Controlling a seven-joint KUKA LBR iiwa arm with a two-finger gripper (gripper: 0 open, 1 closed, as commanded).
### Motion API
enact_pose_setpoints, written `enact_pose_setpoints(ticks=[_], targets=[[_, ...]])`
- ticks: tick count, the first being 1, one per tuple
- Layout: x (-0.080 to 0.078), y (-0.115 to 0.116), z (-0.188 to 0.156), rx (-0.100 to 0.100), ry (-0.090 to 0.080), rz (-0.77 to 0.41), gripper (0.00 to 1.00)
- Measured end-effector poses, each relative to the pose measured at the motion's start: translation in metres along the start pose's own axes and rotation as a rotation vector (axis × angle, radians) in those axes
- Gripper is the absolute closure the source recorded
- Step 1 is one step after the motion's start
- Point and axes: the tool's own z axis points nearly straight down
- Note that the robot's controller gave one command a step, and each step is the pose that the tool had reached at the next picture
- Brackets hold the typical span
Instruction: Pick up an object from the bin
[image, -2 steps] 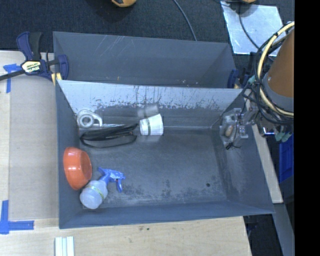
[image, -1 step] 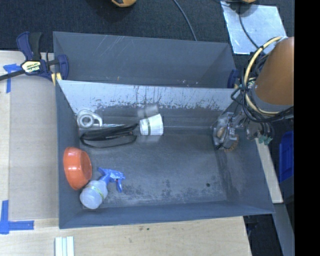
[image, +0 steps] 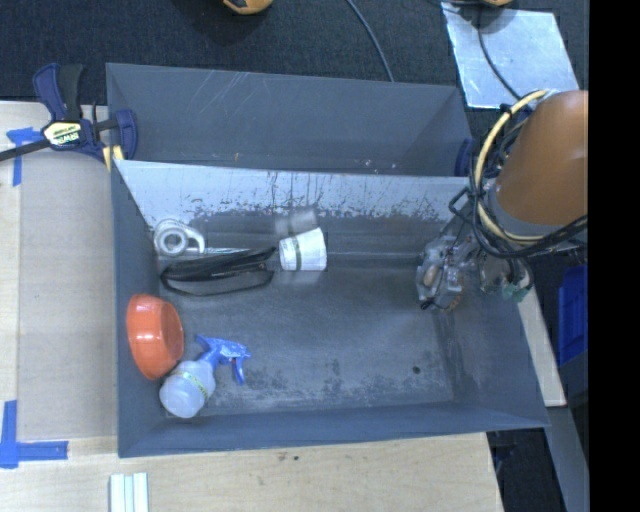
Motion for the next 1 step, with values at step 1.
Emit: enact_pose_setpoints(ticks=[1], targets=[[0.0097, 0.0044, 0.0044, -0.001, -0.011, -0.113, 1.00]])
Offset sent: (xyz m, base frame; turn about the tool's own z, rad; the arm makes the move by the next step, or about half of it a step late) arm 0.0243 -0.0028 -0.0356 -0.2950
